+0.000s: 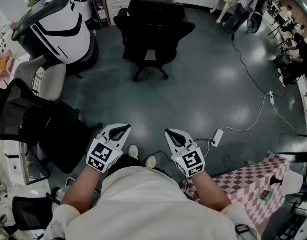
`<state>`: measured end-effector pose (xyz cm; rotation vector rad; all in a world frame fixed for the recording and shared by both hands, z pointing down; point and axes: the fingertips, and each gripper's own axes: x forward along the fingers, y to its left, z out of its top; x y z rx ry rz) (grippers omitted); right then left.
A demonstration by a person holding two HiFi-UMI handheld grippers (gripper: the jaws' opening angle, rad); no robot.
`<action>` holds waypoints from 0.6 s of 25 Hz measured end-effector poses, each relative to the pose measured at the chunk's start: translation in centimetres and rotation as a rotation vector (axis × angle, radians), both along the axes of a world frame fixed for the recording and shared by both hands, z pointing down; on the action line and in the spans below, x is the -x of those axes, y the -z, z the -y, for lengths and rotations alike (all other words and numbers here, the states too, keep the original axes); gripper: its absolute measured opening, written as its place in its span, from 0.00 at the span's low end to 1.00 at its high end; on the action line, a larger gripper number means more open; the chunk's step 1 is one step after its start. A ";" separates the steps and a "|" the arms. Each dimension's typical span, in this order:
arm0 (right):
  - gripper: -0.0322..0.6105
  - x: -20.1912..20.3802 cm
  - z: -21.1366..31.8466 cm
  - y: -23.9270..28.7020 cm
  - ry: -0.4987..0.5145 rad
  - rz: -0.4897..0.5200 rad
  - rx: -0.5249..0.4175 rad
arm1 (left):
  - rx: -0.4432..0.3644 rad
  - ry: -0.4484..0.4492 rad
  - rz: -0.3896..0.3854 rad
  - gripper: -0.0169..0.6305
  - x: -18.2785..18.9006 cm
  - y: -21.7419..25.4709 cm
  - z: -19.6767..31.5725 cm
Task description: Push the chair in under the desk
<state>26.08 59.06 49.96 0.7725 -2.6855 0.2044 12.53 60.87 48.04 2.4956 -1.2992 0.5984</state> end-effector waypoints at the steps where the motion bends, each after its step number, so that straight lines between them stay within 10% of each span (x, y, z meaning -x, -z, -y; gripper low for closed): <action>1: 0.05 0.1 0.3 0.0 0.001 0.005 0.000 | -0.008 0.007 -0.002 0.02 0.1 0.1 0.1; 15: 0.05 6.7 4.4 0.9 -0.049 0.017 -0.006 | -0.054 0.008 -0.042 0.02 7.4 0.8 2.7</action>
